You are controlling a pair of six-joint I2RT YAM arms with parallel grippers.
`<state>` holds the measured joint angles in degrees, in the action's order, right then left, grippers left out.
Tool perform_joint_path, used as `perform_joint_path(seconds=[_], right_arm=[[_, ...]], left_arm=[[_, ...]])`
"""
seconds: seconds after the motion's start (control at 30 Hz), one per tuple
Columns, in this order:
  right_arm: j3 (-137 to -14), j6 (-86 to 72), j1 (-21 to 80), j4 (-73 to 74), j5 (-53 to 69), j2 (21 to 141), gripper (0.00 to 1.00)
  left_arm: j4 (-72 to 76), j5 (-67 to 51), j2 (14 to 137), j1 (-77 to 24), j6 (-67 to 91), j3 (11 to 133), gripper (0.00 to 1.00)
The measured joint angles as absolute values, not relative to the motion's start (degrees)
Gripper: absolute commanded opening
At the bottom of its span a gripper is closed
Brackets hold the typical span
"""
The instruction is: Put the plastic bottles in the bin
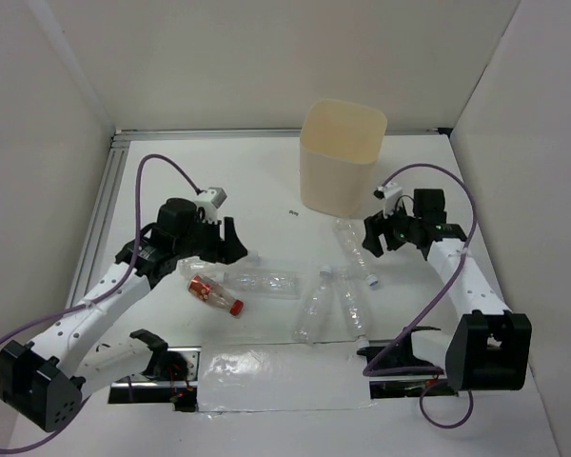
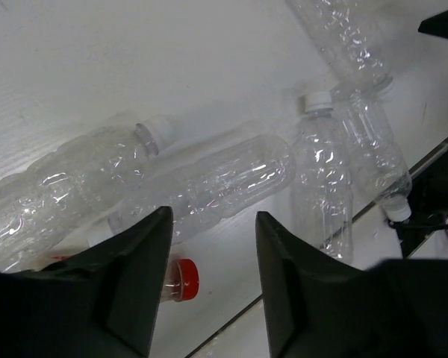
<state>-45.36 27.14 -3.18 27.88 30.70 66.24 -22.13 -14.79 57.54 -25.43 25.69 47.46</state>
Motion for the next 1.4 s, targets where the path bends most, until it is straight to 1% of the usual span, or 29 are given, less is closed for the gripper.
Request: perform_joint_path(seconds=[0.03, 0.07, 0.13, 0.37, 0.43, 0.5, 0.53, 0.6, 0.63, 0.73, 0.77, 0.83, 0.93, 0.97, 1.07, 1.13, 1.2, 1.27, 1.3, 1.4], right_arm=[[-45.04, 26.74, -1.89, 27.57, 29.26, 66.54, 0.86], [-44.69, 26.06, -0.16, 26.92, 27.4, 67.07, 0.86], [-44.21, 24.64, 2.68, 25.54, 23.64, 68.69, 0.86], [-43.7, 17.26, 11.6, 17.74, 13.52, 76.99, 0.88], [-43.09, 15.7, 13.67, 14.66, 10.59, 79.22, 0.84], [-42.24, 14.41, 15.94, 12.12, 7.46, 81.41, 0.8], [-41.76, 13.96, 16.62, 11.0, 6.28, 82.43, 0.75], [-41.1, 13.13, 17.65, 9.28, 4.8, 84.27, 0.69], [-41.01, 12.82, 17.69, 8.51, 4.62, 84.49, 0.58], [-40.66, 12.47, 17.85, 7.2, 4.62, 84.51, 0.38], [-40.66, 12.75, 17.85, 7.29, 5.28, 84.36, 0.29], [-40.69, 14.02, 17.87, 8.56, 7.46, 83.48, 0.27], [-41.12, 19.4, 17.91, 14.76, 15.4, 78.32, 0.26], [-42.28, 21.98, 18.13, 18.35, 18.76, 75.44, 0.21], [-51.94, 30.04, 19.22, 29.1, 28.93, 70.37, 0.19], [-63.44, 33.95, 20.69, 35.83, 35.22, 70.48, 0.19], [-75.35, 35.99, 21.8, 39.24, 40.16, 71.75, 0.19], [-84.6, 35.03, 22.26, 38.79, 43.22, 72.77, 0.19], [-87.31, 33.76, 22.17, 37.56, 43.83, 72.86, 0.18], [-90.56, 28.4, 20.34, 29.63, 42.41, 72.95, 0.18]], left_arm=[[-22.35, -14.61, 57.52, -26.13, 25.28, 47.46, 0.93], [-22.5, -14.13, 57.52, -26.98, 25.63, 47.46, 0.96], [-22.9, -13.3, 57.49, -28.6, 26.06, 47.46, 0.99], [-24.14, -10.52, 57.49, -32.6, 27.81, 47.46, 0.99], [-24.27, -10.0, 57.49, -33.19, 28.62, 47.46, 0.99], [-24.43, -9.32, 57.49, -33.74, 28.95, 47.46, 0.99], [-24.47, -9.08, 57.49, -33.93, 28.99, 47.46, 0.99], [-24.51, -8.49, 57.49, -34.17, 29.08, 47.46, 0.99], [-24.6, -7.99, 57.49, -34.33, 29.17, 47.46, 0.99], [-24.86, -6.26, 57.49, -34.57, 29.23, 47.46, 0.98], [-24.99, -5.41, 57.52, -34.61, 29.39, 47.46, 0.98], [-25.32, -3.51, 57.84, -34.61, 29.85, 47.46, 0.97], [-26.5, -0.8, 60.03, -34.61, 29.8, 48.01, 0.97], [-27.18, 0.12, 61.23, -34.61, 29.56, 48.58, 0.97], [-28.97, 2.39, 64.71, -34.61, 27.75, 51.22, 0.97], [-30.09, 3.84, 66.87, -34.61, 26.15, 53.63, 0.97], [-30.7, 5.19, 69.14, -34.59, 24.47, 55.99, 0.98], [-31.03, 6.66, 71.02, -34.57, 22.68, 57.52, 0.99], [-31.07, 7.31, 71.83, -34.54, 22.09, 57.87, 0.99], [-31.48, 8.47, 73.78, -33.85, 19.31, 57.93, 0.99]])
